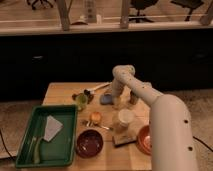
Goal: Wipe purple bowl with sponge
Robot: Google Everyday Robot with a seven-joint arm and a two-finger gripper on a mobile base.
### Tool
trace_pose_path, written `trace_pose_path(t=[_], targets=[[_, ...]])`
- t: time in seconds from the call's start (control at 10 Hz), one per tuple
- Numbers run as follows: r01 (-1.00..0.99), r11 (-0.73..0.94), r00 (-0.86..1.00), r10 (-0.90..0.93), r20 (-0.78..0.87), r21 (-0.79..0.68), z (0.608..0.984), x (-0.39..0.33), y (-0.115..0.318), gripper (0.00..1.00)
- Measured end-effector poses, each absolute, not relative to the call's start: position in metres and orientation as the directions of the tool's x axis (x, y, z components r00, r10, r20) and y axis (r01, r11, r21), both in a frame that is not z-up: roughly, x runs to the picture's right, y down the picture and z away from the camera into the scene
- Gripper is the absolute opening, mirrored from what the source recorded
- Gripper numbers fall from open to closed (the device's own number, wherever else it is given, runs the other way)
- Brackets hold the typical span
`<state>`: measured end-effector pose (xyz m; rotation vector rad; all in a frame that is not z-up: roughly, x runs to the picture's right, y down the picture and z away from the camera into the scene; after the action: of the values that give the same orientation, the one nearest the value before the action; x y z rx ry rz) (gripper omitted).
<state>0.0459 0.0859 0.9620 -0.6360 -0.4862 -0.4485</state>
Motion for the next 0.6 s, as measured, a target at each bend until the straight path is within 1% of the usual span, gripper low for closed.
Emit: trace_pose_path(t=[0.3,0.4,0.5,0.6], targets=[[0.527,0.72,0.8,-0.24,0.551,-0.452,0.9614,0.0438,0.0844,0.22],[0.527,0.72,0.8,-0.241,0.549,-0.451,0.9614,0.0443,0.0839,0.11],[0.527,0.72,0.8,-0.242,0.549,-0.451,0.9611,0.0444,0.0836,0.03],[0.528,0.72,0.8,-0.242,0.549,-0.451,0.9609,0.0445,0.0835,0.0]])
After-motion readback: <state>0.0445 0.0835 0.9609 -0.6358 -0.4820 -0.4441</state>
